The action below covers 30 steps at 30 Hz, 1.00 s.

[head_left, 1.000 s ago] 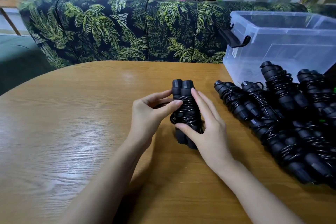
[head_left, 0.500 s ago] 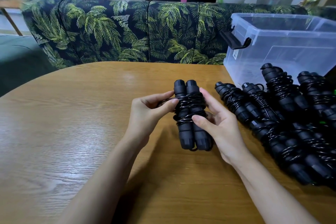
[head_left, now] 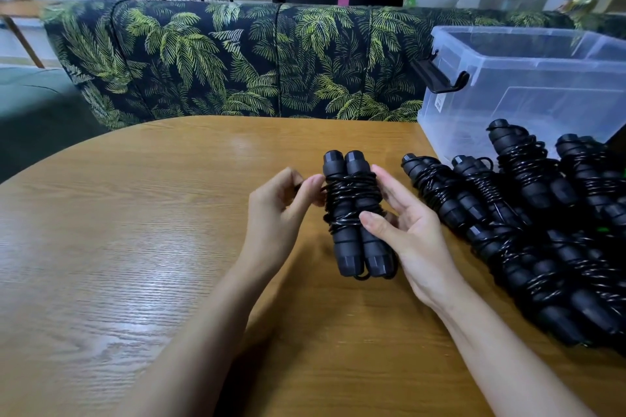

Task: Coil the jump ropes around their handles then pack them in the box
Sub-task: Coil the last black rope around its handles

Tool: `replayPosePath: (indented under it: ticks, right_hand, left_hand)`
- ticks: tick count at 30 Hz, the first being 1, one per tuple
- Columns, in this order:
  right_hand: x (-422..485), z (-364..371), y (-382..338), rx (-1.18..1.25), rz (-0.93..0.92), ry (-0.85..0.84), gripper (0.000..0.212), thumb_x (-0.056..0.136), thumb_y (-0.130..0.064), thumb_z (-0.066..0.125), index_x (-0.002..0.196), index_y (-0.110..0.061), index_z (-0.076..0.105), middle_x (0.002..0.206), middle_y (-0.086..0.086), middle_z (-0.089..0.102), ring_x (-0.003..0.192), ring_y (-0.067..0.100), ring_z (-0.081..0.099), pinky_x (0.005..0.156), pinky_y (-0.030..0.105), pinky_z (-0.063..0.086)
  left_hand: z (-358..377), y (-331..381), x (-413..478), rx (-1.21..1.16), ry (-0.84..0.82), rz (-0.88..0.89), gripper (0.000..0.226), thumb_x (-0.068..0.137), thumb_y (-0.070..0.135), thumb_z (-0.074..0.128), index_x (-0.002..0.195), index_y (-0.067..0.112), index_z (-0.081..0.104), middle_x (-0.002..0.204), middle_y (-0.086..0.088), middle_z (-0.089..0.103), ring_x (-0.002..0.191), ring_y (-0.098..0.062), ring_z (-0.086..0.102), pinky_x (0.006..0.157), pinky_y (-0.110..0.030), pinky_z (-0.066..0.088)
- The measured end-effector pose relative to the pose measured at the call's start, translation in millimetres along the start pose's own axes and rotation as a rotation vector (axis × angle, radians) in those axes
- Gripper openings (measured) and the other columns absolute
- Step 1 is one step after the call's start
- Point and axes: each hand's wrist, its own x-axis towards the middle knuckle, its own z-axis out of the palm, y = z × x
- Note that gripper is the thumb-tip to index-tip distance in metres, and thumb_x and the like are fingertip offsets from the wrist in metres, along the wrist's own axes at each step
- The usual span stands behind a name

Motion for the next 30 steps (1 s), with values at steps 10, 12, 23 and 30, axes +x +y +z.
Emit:
replayPosePath:
  ticks: [10, 12, 23, 30]
  right_hand:
    - [-2, 1, 3, -0.241, 0.015, -0.141, 0.058, 0.096, -0.025, 0.055, 0.148, -0.040, 0.032, 0.145, -0.033, 0.041, 0.136, -0.012, 0.033, 0.108, 0.008, 0.030]
    - [-5, 7, 5, -0.362, 0.022, -0.133, 0.062, 0.100, -0.025, 0.052, 0.153, -0.038, 0.022, 0.154, -0.027, 0.029, 0.140, -0.013, 0.024, 0.114, 0.012, 0.024]
    - [-12, 19, 17, -0.961, -0.299, 0.040, 0.091, 0.074, -0.037, 0.081, 0.146, -0.040, 0.026, 0.154, -0.010, 0.034, 0.125, 0.020, 0.054, 0.091, 0.037, 0.053]
    - [-13, 16, 13, -1.027, -0.447, -0.029, 0.091, 0.075, -0.039, 0.080, 0.151, -0.032, 0.031, 0.153, -0.002, 0.038, 0.120, 0.020, 0.058, 0.088, 0.031, 0.052]
  left_hand:
    - [8, 6, -3, -0.232, 0.036, -0.266, 0.043, 0.089, 0.026, 0.068, 0.070, -0.007, 0.049, 0.073, -0.011, 0.063, 0.075, -0.016, 0.065, 0.067, -0.026, 0.056]
    - [10, 5, -4, -0.190, 0.042, -0.245, 0.047, 0.084, 0.032, 0.071, 0.065, -0.004, 0.048, 0.065, -0.007, 0.058, 0.073, -0.017, 0.064, 0.067, -0.028, 0.058]
    - [4, 11, 0, -0.197, 0.052, -0.176, 0.055, 0.080, 0.037, 0.070, 0.075, -0.014, 0.049, 0.072, -0.028, 0.064, 0.066, -0.026, 0.071, 0.055, -0.033, 0.058]
    - [-10, 17, 7, -0.364, -0.045, -0.365, 0.041, 0.079, 0.037, 0.068, 0.079, -0.003, 0.058, 0.058, -0.007, 0.061, 0.043, -0.015, 0.053, 0.044, -0.023, 0.046]
